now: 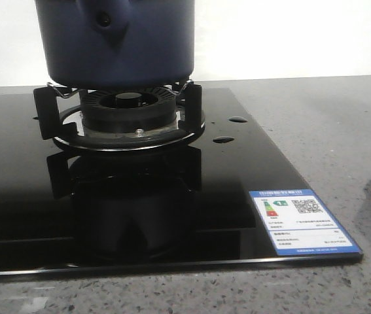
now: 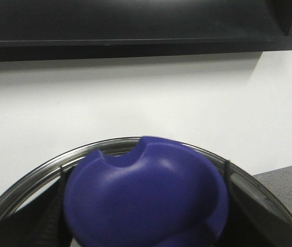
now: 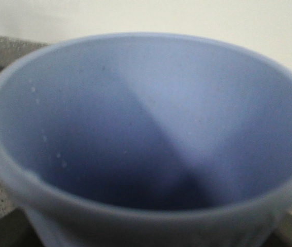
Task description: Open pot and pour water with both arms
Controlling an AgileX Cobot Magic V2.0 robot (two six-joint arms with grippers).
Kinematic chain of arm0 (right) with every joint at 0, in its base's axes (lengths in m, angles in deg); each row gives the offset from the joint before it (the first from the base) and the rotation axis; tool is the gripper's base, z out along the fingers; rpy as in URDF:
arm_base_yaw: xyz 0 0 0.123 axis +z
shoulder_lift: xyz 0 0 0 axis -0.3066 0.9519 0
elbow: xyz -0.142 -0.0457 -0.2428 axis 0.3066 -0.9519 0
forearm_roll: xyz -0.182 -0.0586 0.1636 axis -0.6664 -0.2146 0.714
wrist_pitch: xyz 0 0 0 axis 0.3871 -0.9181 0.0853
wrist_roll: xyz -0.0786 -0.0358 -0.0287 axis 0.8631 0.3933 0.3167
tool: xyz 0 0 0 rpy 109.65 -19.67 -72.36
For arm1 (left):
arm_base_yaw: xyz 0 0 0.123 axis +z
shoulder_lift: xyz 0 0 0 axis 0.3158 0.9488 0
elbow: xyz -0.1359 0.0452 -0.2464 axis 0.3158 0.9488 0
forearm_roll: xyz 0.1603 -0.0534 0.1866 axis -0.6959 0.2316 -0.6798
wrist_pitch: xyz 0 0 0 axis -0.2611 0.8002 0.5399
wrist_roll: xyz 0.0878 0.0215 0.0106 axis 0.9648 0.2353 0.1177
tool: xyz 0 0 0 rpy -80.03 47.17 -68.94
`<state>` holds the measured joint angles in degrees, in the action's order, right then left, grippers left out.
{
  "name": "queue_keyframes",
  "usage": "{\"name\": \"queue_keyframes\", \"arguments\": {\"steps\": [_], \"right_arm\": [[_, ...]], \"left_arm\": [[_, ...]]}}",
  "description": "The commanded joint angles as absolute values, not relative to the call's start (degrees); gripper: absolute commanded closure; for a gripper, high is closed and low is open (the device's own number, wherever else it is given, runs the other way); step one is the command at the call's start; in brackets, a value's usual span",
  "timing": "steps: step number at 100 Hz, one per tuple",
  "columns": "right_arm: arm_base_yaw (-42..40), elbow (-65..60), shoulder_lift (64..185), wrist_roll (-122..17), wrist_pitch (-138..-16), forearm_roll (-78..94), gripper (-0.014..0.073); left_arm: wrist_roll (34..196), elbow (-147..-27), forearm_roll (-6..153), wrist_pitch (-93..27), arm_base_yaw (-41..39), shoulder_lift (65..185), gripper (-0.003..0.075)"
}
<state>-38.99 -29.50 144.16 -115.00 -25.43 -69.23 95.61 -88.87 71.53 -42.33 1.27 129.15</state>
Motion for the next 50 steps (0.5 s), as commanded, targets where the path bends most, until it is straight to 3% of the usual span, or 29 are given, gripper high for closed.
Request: {"name": "queue_keyframes", "arguments": {"steps": [1, 50], "right_arm": [[-39.27, -28.20, 145.43, -112.27, -19.41, -65.85, 0.0347], [-39.27, -28.20, 151.86, -107.15, -14.75, -61.57, 0.0346]], "left_arm": [[95.59, -91.05, 71.59, -47.93, 1.44, 127.76, 0.0321], [95.59, -91.05, 71.59, -47.83, 1.44, 127.76, 0.0321]]}}
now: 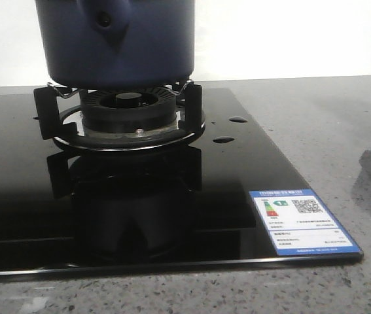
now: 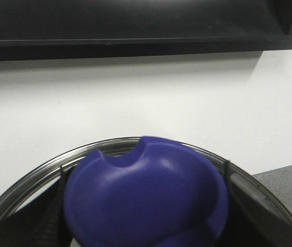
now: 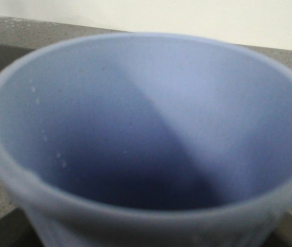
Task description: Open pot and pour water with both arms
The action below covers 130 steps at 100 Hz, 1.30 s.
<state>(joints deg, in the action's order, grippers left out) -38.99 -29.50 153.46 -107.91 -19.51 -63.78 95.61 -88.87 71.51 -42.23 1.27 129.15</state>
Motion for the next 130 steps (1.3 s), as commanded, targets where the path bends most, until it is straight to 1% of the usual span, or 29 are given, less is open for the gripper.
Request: {"name": "queue_keyframes", "arguments": {"steps": [1, 9, 14, 26, 33, 48, 61, 90, 101, 108, 117, 130], "right_arm": [[-39.27, -28.20, 151.86, -107.15, -14.75, -61.44, 0.0345], [-39.27, -28.20, 151.86, -107.15, -14.97, -61.44, 0.0304], [-39.27, -28.20, 151.86, -107.15, -14.97, -61.44, 0.0248], [-39.27, -28.20, 151.86, -107.15, -14.97, -61.20, 0.0071], [-39.27, -28.20, 151.86, -107.15, -14.86, -61.20, 0.0022], [-39.27, -28.20, 150.95, -107.57, -15.39, -61.93, 0.0013], [-39.39, -29.40, 147.55, -108.61, -17.51, -62.99, 0.0013], [-39.39, -38.41, 132.45, -109.56, -26.29, -63.13, 0.0013], [-39.39, -40.74, 126.83, -109.56, -29.12, -62.99, 0.0013], [-39.39, -41.10, 125.42, -109.56, -31.16, -61.78, 0.0013], [-39.17, -41.10, 124.96, -114.23, -31.62, -62.25, 0.0013], [-39.17, -41.10, 123.01, -124.28, -32.36, -71.10, 0.0013]], "left_arm": [[95.59, -91.05, 71.59, -47.83, 1.44, 127.76, 0.0321], [95.59, -91.05, 71.59, -47.83, 1.44, 127.76, 0.0321], [95.59, -91.05, 71.59, -47.83, 1.44, 127.76, 0.0321], [95.59, -91.05, 71.59, -47.83, 1.44, 127.76, 0.0321], [95.59, -91.05, 71.59, -47.83, 1.44, 127.76, 0.0321], [95.59, -91.05, 71.59, -47.83, 1.44, 127.76, 0.0321], [95.59, -91.05, 71.59, -47.83, 1.44, 127.76, 0.0321], [95.59, -91.05, 71.59, -47.83, 1.31, 127.76, 0.0321], [95.59, -91.05, 71.59, -48.30, -0.08, 127.85, 0.0321], [95.59, -91.05, 71.59, -49.26, -1.20, 128.24, 0.0321], [95.59, -91.05, 71.59, -49.93, -2.82, 128.96, 0.0321], [95.59, -91.05, 71.59, -49.93, -6.08, 130.57, 0.0321]]}}
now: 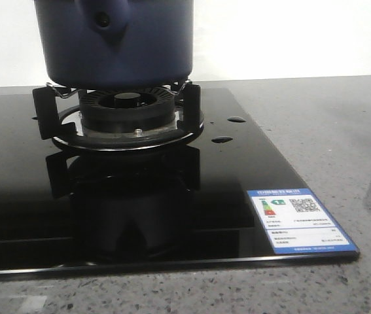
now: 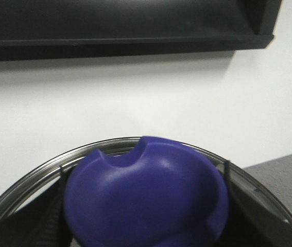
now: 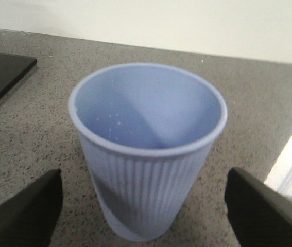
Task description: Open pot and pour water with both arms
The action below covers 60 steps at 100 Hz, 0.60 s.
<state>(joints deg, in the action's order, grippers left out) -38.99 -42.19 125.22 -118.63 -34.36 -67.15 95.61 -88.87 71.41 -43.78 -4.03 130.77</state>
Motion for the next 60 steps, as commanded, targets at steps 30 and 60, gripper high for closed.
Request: {"name": "queue_keyframes", "arguments": {"steps": [30, 60], "right_arm": [[-39.17, -41.10, 113.23, -137.68, -33.73, -81.66, 0.0013], [-39.17, -41.10, 107.67, -139.82, -33.24, -81.89, 0.0013]], "left_arm": [[95.59, -91.05, 71.59, -54.13, -12.55, 136.23, 0.0321], [95.59, -91.05, 71.51, -58.21, -15.86, 142.69, 0.0321]]}}
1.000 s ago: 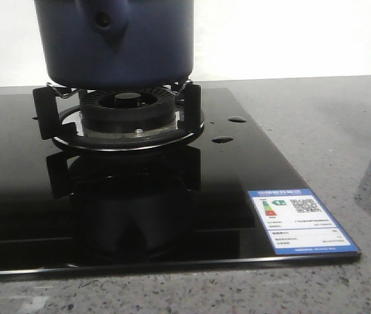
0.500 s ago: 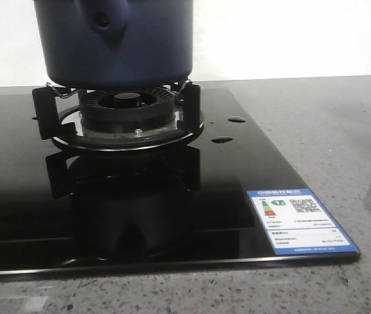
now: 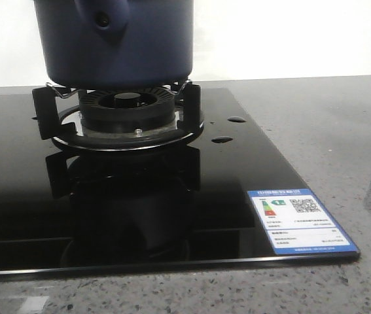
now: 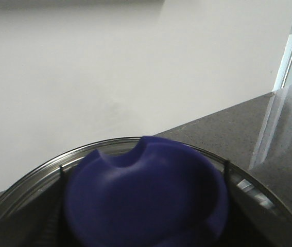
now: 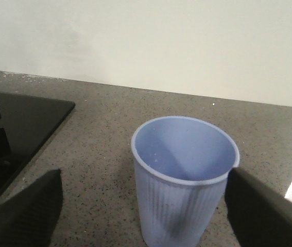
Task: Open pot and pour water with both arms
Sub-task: 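Set lid onto pot and cup onto counter, then open both grippers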
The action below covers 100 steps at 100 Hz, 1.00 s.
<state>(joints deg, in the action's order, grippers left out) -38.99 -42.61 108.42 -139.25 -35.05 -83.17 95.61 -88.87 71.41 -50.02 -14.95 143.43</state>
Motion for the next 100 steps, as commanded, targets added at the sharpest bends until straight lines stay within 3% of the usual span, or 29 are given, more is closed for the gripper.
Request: {"name": "queue_keyframes", "arguments": {"steps": [1, 46, 100], "right_arm": [[-39.17, -41.10, 107.67, -140.05, -33.25, -81.89, 0.0013], [-39.17, -41.10, 107.67, -141.98, -31.20, -81.89, 0.0013], [-39.04, -41.10, 107.67, -141.98, -30.87, -82.01, 0.0015]], "left_arm": [[95.59, -91.05, 71.51, -58.50, -16.04, 143.02, 0.0321], [95.59, -91.05, 71.37, -63.56, -16.69, 147.11, 0.0321], [95.59, -91.05, 71.22, -61.37, -16.69, 148.70, 0.0321]]}}
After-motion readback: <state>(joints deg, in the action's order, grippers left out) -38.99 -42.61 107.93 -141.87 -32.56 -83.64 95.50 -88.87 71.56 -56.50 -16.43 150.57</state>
